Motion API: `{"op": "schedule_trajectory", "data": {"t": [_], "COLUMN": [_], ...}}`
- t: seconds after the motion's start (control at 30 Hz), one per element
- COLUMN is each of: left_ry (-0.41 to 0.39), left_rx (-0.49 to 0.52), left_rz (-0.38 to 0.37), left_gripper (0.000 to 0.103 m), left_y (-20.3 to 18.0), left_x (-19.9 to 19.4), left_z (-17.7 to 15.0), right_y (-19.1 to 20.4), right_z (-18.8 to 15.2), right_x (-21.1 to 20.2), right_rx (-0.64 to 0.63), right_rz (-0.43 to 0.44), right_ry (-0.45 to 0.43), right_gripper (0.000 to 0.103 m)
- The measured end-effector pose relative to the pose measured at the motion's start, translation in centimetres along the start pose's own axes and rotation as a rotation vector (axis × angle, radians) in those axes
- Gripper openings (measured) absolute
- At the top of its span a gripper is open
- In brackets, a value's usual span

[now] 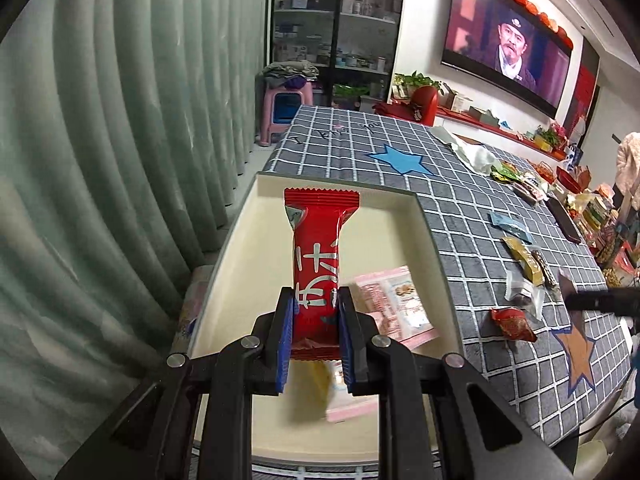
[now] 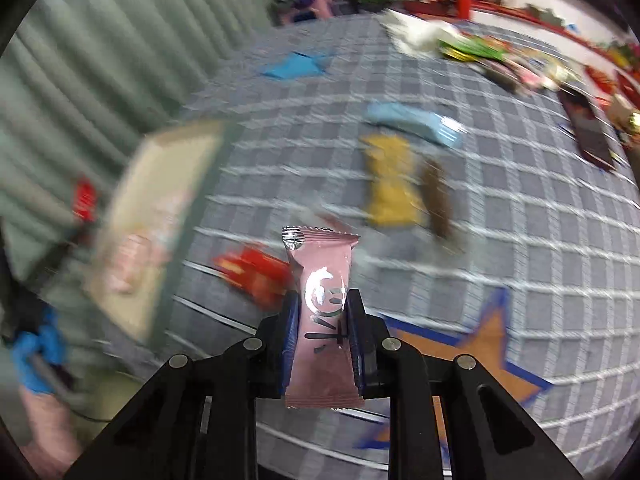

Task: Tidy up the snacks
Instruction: 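Drop red bar into tray with left tool while right tool drops pink bar, then grasp red candy with left tool while right tool grasps brown sausage stick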

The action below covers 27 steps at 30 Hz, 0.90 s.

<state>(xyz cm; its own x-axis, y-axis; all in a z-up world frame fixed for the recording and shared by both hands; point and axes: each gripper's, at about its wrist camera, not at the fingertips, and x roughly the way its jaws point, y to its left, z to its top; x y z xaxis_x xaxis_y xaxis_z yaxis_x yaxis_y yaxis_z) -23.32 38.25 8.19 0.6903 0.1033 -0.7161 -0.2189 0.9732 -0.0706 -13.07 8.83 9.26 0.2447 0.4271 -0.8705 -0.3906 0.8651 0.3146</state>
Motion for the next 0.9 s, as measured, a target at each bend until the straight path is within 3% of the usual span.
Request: {"op": "schedule_trajectory", "data": {"t": [0.27,0.33,0.37,0.43,0.47,0.5,0.53,0.57,0.7,0.9], "left_ry": [0.053,0.078,0.089,0.097,0.089,0.081,0.071,0.066,0.042,0.026], "left_rx": [-0.001,0.016,0.022,0.030,0.027,0.024,0.024,0.028,0.078,0.239], "left_rz": [0.004,0.018,0.036,0.061,0.053,0.043,0.031,0.025,0.002,-0.130], "left_gripper": [0.022,0.023,0.027,0.047,0.060,0.066,0.067,0.068,0.069,0.078], "left_y": [0.2,-0.3,-0.4,-0.6,-0.6,-0.6,-0.6,-0.8,-2.7,-9.7], "left_x": [1.4,2.2,2.6,2.9,2.8,2.7,2.6,2.5,1.7,0.4], "left_z": [-1.6,-2.0,-2.1,-2.4,-2.5,-2.6,-2.7,-2.7,-2.0,-1.2], "right_y": [10.8,12.8,13.3,13.4,13.1,12.8,11.9,10.9,5.9,-4.3], "right_z": [4.1,4.9,5.1,5.2,5.4,5.0,4.6,4.2,3.2,1.5], "right_x": [4.6,5.9,6.4,7.3,7.8,7.8,7.6,7.0,5.2,2.4], "right_rx": [-0.082,-0.104,-0.110,-0.116,-0.114,-0.111,-0.103,-0.096,-0.068,0.123], "right_rz": [0.188,0.192,0.184,0.148,0.127,0.113,0.084,0.055,-0.074,-0.257], "right_ry": [0.029,0.034,0.037,0.066,0.077,0.083,0.078,0.047,-0.008,-0.038], "right_gripper": [0.025,0.025,0.025,0.025,0.027,0.053,0.095,0.103,0.103,0.103]}}
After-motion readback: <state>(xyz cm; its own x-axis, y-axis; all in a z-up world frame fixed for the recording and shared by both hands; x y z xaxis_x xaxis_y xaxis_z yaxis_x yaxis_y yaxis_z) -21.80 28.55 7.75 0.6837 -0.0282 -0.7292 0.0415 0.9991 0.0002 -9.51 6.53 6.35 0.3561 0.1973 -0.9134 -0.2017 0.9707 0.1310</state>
